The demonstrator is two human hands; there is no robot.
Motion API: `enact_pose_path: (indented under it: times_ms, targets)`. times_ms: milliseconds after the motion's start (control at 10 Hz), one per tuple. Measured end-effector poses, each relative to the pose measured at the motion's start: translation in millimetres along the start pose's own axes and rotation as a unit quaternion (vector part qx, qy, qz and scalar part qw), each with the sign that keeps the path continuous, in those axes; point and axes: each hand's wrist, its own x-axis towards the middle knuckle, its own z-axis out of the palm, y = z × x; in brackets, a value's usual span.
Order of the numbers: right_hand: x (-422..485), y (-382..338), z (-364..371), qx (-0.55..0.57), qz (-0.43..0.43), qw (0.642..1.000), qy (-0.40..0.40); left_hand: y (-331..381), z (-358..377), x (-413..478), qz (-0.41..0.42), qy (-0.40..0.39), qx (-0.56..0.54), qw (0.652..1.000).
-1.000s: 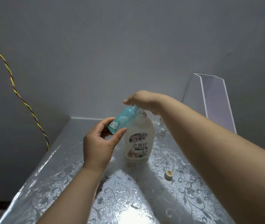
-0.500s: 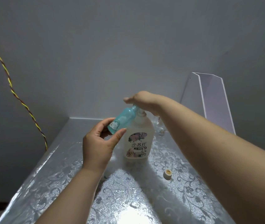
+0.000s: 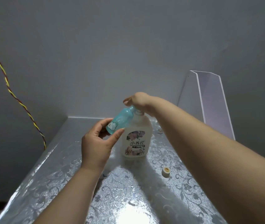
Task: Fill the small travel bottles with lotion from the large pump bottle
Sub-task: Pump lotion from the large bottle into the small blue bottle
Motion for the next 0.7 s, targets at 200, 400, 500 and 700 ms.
enact_pose_path:
  times_ms: [200, 400, 500, 700]
  targets:
    - [-6, -2, -4, 0.023, -0.013, 1.000, -0.002, 2, 2, 0, -0.004, 0.003, -0.011, 1.000]
    - [-6, -1, -14, 0.033, -0.010, 0.999, -0.006, 4, 1, 0, -0.004, 0.006, -0.011, 1.000]
    - [-5, -2, -8, 0.031, -0.011, 0.999, 0.007, 5, 2, -1, -0.006, 0.005, -0.014, 1.000]
    - [0, -1, 1, 0.013, 0.008, 1.000, 0.004, 1, 4, -2, -0.018, 0.001, -0.017, 1.000]
